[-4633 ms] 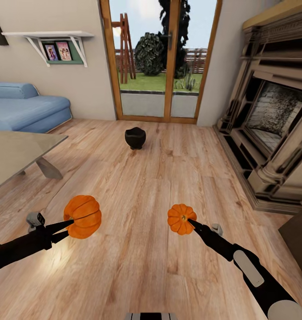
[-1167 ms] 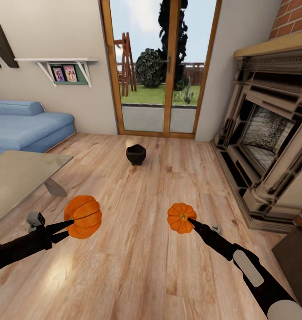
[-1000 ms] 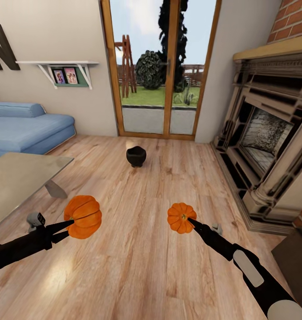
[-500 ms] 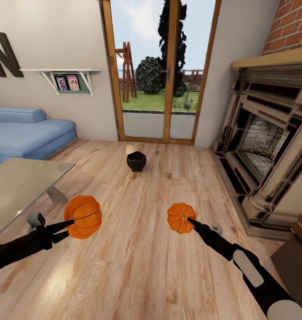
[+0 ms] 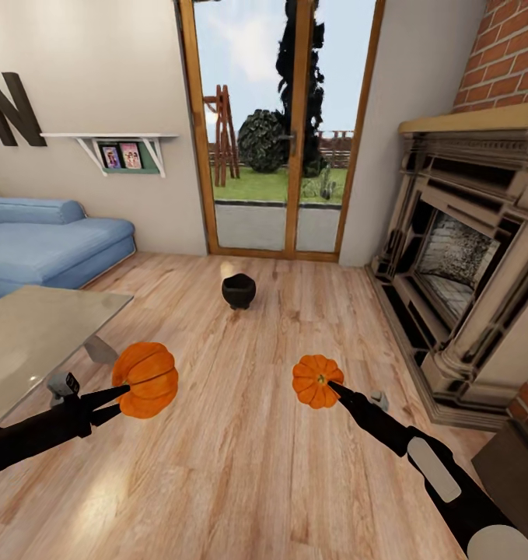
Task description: Place each of the two pumpkins and all three candles from the living room inside a cabinet in the living room (use any cabinet), then make sure every cabinet is closed, and position the cauldron so it is next to a table in the living room.
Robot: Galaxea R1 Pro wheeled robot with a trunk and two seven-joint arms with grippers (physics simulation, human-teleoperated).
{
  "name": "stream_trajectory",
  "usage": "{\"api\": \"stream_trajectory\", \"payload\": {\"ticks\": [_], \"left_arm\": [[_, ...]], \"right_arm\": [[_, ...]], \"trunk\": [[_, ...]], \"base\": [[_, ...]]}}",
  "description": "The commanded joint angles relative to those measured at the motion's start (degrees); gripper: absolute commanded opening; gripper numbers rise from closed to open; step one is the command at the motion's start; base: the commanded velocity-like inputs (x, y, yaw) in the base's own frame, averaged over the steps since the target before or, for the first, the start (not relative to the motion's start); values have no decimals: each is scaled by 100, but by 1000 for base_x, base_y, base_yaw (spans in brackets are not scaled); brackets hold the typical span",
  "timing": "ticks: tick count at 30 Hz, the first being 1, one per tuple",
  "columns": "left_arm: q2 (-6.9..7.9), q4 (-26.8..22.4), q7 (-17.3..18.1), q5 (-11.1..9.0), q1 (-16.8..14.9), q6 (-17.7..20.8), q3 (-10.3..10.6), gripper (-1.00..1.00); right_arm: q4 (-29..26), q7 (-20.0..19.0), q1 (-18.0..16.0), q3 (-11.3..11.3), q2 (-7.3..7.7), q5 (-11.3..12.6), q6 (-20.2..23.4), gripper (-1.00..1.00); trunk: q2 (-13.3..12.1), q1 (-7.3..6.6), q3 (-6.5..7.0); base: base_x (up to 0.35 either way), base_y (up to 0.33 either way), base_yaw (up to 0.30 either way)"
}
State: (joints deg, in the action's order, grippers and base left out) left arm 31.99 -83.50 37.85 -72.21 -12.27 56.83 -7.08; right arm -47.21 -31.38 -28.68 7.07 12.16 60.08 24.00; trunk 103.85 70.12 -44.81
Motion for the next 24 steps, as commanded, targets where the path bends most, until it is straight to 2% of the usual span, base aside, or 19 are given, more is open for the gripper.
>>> {"api": "stream_trajectory", "payload": {"ticks": [1, 24], "left_arm": [[0, 0, 12, 21, -3, 21, -1, -100], [0, 0, 12, 23, -3, 21, 14, -100]], "right_arm": [[2, 0, -4, 14, 7, 48, 26, -100], [2, 0, -3, 17, 5, 24, 26, -100]], "trunk": [[-39, -23, 23], [-962, -528, 654]], "base": [[0, 0, 0], [0, 0, 0]]}}
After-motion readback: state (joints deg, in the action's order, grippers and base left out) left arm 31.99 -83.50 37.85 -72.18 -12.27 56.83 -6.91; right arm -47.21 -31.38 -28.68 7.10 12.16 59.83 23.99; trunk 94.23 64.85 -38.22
